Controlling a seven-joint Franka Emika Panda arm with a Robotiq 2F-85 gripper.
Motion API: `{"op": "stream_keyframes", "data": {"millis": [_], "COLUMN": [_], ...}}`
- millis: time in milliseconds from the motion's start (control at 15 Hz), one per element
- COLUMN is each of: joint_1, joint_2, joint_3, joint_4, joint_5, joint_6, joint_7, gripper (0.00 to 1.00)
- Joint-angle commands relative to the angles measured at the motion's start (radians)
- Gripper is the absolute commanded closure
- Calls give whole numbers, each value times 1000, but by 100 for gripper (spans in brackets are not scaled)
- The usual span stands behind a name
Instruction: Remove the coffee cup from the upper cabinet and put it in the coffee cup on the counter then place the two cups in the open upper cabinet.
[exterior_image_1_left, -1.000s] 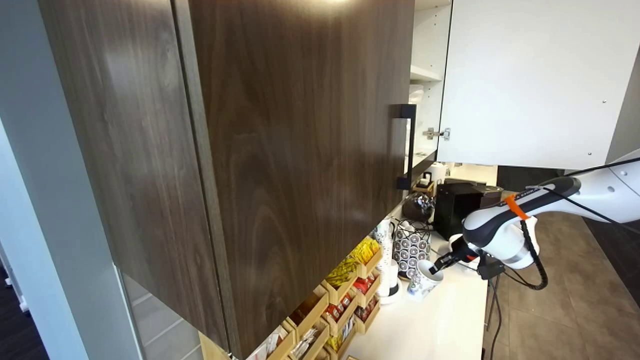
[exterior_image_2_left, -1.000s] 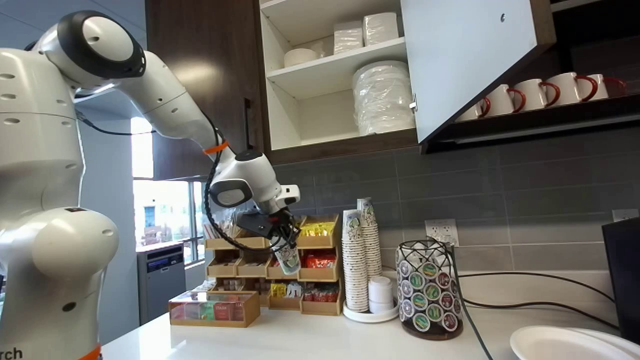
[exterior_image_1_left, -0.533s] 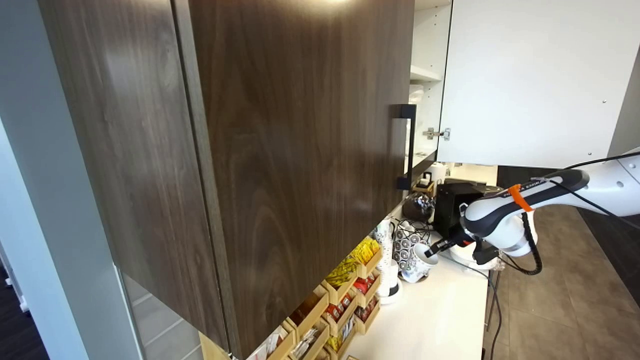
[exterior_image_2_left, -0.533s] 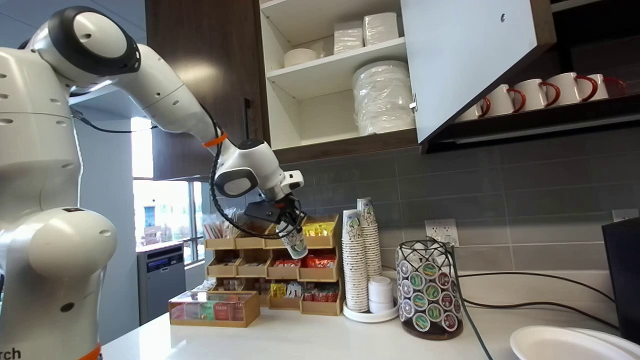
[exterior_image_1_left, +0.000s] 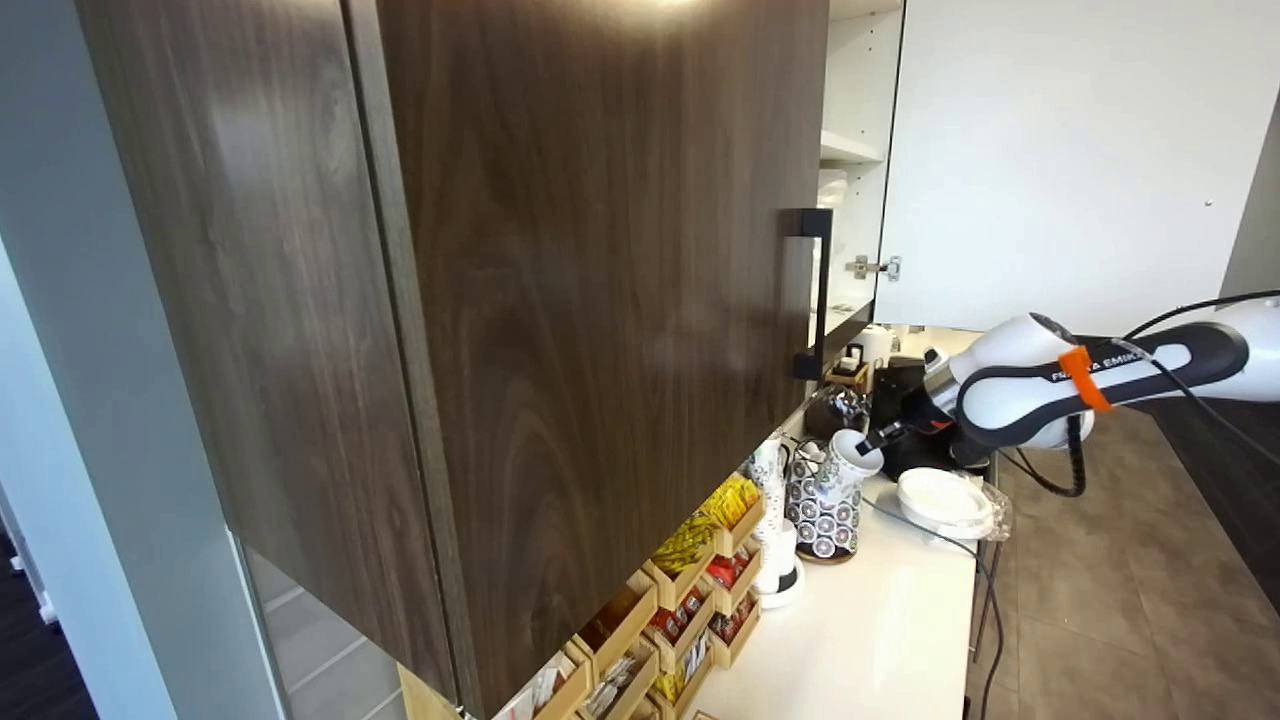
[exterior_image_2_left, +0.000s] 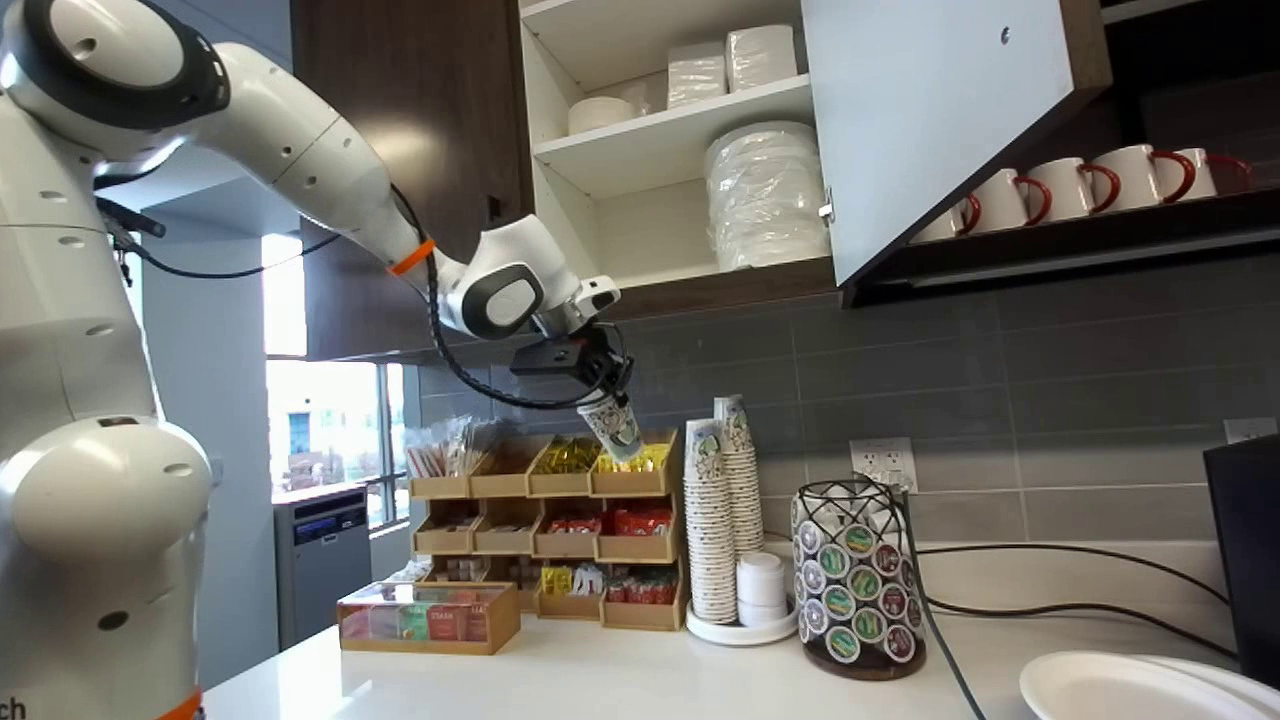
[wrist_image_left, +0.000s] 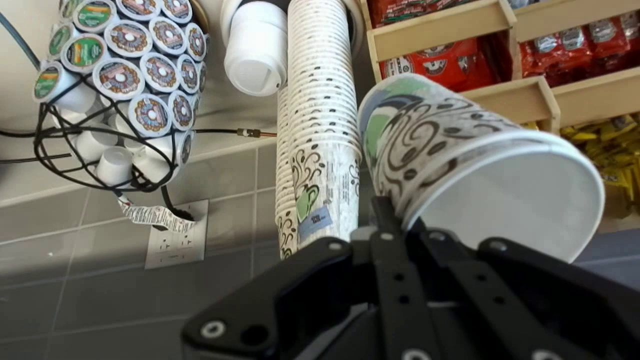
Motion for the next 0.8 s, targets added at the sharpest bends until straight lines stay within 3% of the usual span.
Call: {"op": "stream_keyframes", "data": {"millis": [0,133,200,333,733], "joint_1": [-10,0,17,15,13], "joint_2": [-63,-78,-63,-77,-75], "joint_3": [3,-9,-17,-17,-21], "joint_4": [86,133,106,132,147], "joint_5": [-121,-132,-107,-114,-119], "joint_6": [-189,-289,-212,-264,-273], "joint_7": [118,131,103,110,110], "gripper": [99,99,95,95,99]}}
